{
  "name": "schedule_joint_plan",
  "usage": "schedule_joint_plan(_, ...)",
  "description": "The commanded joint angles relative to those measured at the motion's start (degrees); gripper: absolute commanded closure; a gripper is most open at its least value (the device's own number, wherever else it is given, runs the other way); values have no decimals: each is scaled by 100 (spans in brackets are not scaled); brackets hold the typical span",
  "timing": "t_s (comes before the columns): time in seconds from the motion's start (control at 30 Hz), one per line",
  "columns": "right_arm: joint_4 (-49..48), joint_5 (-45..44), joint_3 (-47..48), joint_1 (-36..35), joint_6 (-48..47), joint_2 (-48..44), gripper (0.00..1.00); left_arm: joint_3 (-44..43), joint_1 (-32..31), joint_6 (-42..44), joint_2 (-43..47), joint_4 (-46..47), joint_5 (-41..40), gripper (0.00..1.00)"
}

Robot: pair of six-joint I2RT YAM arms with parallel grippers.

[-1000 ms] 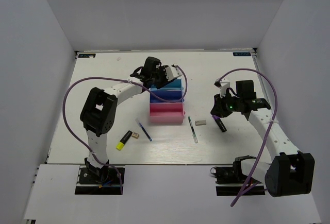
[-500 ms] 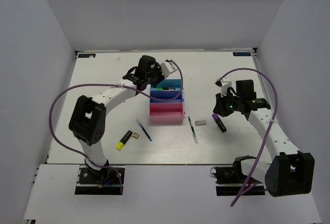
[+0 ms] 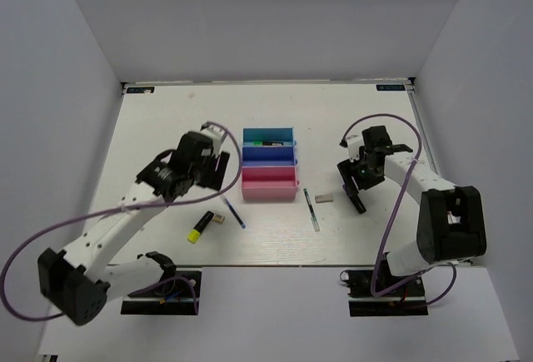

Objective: Sort the stationery into containers
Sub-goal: Pick up the pen from the center of the board.

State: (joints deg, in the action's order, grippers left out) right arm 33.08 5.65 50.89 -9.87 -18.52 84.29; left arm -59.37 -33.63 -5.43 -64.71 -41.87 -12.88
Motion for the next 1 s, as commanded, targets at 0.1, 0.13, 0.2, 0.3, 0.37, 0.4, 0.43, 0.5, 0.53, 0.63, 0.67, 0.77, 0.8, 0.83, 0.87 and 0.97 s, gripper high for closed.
schedule_joint_plan(0.1, -169, -381, 132, -208, -169, 272, 31, 1358, 190, -714, 1144, -691, -74, 24)
schedule_joint_plan(0.13, -196, -380, 114, -252, -152, 298, 32, 1428, 199, -757, 1214, -709, -74, 24)
schedule_joint_plan(0.2, -206, -424, 105, -322, -126, 412, 34, 1674, 207, -793, 1443, -683, -83, 24)
schedule_joint_plan(0.3, -275, -730, 70, -384, -81, 597, 38, 1912, 216, -784, 1628, -656, -109, 24)
schedule_joint_plan(0.37, -302, -758, 35, -454, -81, 737, 44, 2026, 207, -775, 1680, -656, -144, 24)
schedule_joint_plan(0.4, -285, -784, 35, -472, -73, 773, 44, 2087, 225, -784, 1716, -630, -144, 24)
schedule_joint_plan(0.43, -276, -820, 35, -472, -55, 843, 46, 2140, 225, -775, 1742, -638, -135, 24)
schedule_joint_plan(0.5, -223, -837, 61, -481, -46, 966, 52, 2202, 234, -775, 1821, -604, -135, 24)
schedule_joint_plan(0.53, -180, -855, 96, -472, -37, 1010, 54, 2211, 242, -767, 1830, -603, -135, 24)
schedule_joint_plan(0.63, -83, -829, 96, -472, -20, 1142, 70, 2298, 278, -766, 1900, -551, -127, 24)
schedule_joint_plan(0.67, -22, -907, 96, -463, -20, 1168, 81, 2307, 286, -775, 1909, -533, -109, 24)
schedule_joint_plan(0.77, 93, -680, 122, -446, -11, 1020, 96, 2369, 295, -793, 1962, -550, -65, 24)
schedule_joint_plan(0.8, 111, -636, 149, -454, -20, 967, 100, 2378, 295, -793, 1971, -551, -65, 24)
schedule_joint_plan(0.83, 128, -618, 158, -455, -63, 810, 100, 2395, 313, -793, 1979, -542, -56, 24)
schedule_joint_plan(0.87, 172, -270, 175, -463, -177, 625, 100, 2422, 304, -775, 1980, -551, -56, 24)
schedule_joint_plan(0.97, 453, 216, 517, -525, -546, 309, 100, 2448, 304, -731, 1831, -603, -48, 24)
